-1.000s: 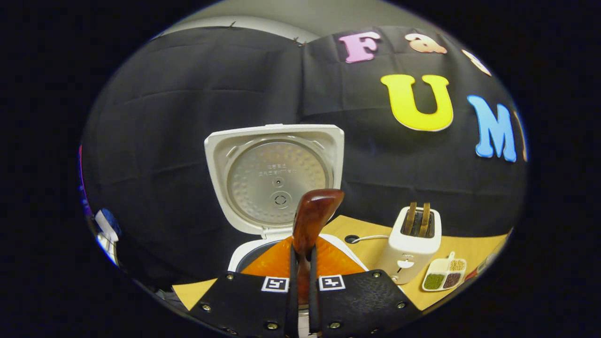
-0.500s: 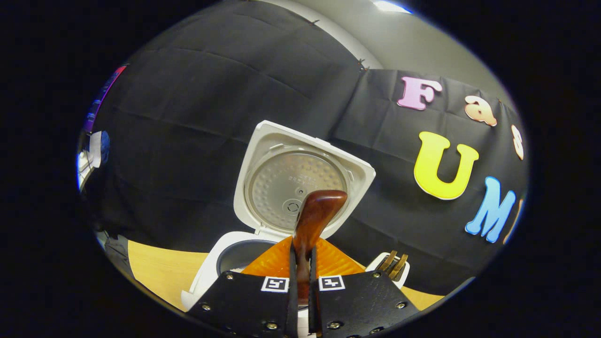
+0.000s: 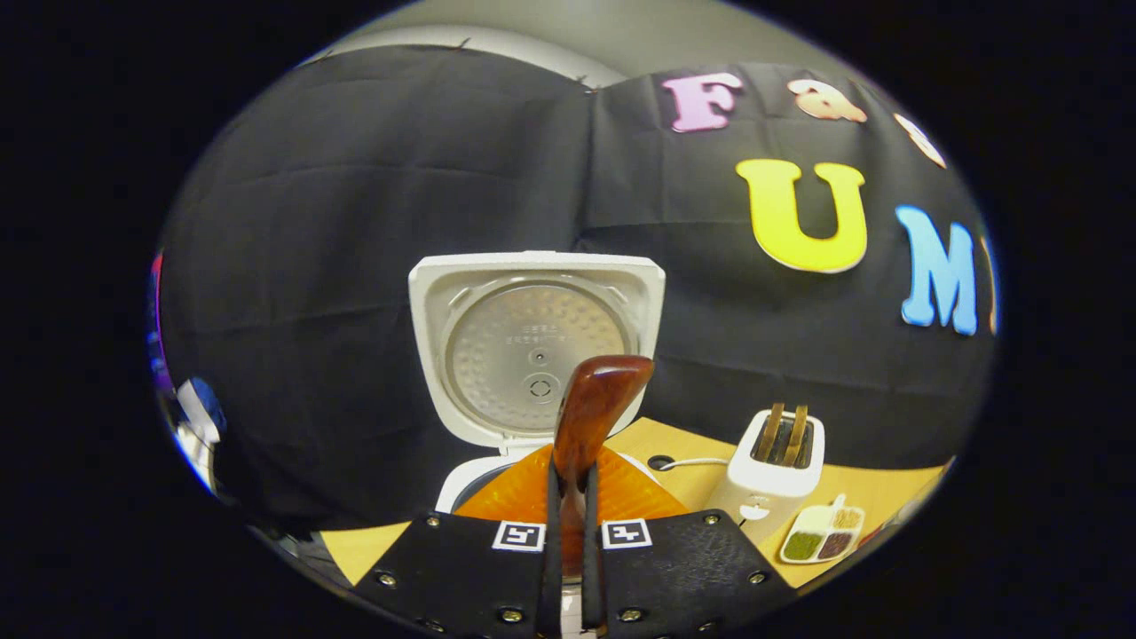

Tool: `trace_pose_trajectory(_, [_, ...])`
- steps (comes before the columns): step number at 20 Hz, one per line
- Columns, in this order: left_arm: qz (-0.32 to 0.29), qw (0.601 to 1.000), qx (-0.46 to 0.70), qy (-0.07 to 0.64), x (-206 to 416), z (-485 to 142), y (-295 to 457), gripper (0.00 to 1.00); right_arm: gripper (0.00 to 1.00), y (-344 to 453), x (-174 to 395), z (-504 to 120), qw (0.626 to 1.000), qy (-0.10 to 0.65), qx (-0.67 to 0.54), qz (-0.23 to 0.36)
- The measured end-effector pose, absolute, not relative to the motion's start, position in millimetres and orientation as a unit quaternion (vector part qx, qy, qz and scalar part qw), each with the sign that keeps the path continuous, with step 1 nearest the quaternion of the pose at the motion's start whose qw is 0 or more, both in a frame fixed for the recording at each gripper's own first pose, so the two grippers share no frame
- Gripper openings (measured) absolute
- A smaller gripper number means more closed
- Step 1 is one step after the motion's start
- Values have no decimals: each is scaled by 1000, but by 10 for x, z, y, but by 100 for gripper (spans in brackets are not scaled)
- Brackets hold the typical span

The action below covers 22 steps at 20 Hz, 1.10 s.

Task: Close the left gripper, press the button to open the rice cooker; take a wooden spoon from the chopstick holder with the right hand, scoop a spoonful of rice and pour it into the rice cooker, then put the wooden spoon back into the chopstick holder.

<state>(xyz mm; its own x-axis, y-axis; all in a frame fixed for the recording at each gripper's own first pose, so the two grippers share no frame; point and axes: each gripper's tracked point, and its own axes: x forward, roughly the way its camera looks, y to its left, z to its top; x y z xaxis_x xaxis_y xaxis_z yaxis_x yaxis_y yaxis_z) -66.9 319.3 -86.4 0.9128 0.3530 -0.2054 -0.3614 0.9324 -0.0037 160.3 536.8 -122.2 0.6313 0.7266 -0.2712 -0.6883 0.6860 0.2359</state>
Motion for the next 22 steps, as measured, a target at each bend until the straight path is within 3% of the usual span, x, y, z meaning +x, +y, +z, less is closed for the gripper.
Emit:
trace_pose_trajectory(8, [167,983,-20,77,-432,-658,2977,98,9,4681,1659,-718,898,199,209,332])
trace_pose_trajectory(22, [128,991,-24,44,52,-330,2268,98,9,2762,1839,-437,943,156,191,223])
